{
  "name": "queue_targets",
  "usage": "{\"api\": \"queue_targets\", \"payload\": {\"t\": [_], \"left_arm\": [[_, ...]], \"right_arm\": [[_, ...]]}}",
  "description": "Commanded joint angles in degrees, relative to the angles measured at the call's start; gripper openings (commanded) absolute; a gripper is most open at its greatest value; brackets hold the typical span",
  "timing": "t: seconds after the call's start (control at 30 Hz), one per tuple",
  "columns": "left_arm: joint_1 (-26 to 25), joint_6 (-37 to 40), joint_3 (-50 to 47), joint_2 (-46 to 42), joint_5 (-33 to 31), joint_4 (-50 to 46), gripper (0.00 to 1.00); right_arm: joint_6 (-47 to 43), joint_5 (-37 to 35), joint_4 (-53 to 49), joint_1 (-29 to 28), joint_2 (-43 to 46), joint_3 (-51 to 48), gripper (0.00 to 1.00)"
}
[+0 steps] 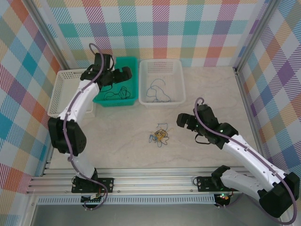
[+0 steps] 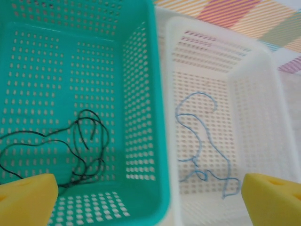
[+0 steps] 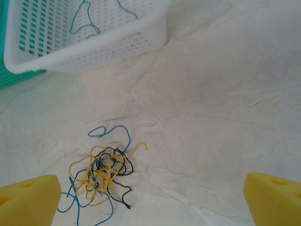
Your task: Untangle the cables
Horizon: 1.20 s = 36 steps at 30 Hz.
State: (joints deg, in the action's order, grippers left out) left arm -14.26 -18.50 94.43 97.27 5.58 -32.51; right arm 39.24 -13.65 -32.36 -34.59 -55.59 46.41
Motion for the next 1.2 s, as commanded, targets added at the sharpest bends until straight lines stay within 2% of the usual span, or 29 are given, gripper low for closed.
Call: {"api": "queue_targets", "payload": {"t": [0.0,0.17,0.4,0.6,0.8,0.9,1.17], "left_arm": [[-4.07,-5.34,-6.63,-6.02,-5.03,4.47,1.00],[-12.62,-9.88,-17.32,-11.80,-12.94,5.17,1.00],[-21.28,-16.41,-28.54,-17.74,-17.89,4.81,1.00],[-24.49,-21.28,-37.00,-21.61,-16.73,7.15,1.00],[-24.66,-23.16,-45.61,-24.59,-7.70,15.87,1.00],[-25.66,-22.78,-46.95,-23.96,-6.02,18.14,1.00],[-28.15,-25.88,-47.81,-21.34,-9.14,17.77,1.00]], "right_arm": [[3.81,5.44,2.08,-0.24,-0.13,-3.15,0.99],[7.35,8.64,5.54,-0.30,-0.34,-7.61,1.00],[7.78,11.52,7.83,-1.07,-3.00,-9.28,1.00],[8.38,12.31,11.23,-1.81,-3.43,-11.11,1.00],[5.42,16.67,14.54,-2.24,-4.70,-13.19,0.86],[4.57,17.12,15.71,-2.32,-6.40,-13.15,0.81],[13.03,12.07,26.20,-2.31,-11.79,-14.42,0.59]]}}
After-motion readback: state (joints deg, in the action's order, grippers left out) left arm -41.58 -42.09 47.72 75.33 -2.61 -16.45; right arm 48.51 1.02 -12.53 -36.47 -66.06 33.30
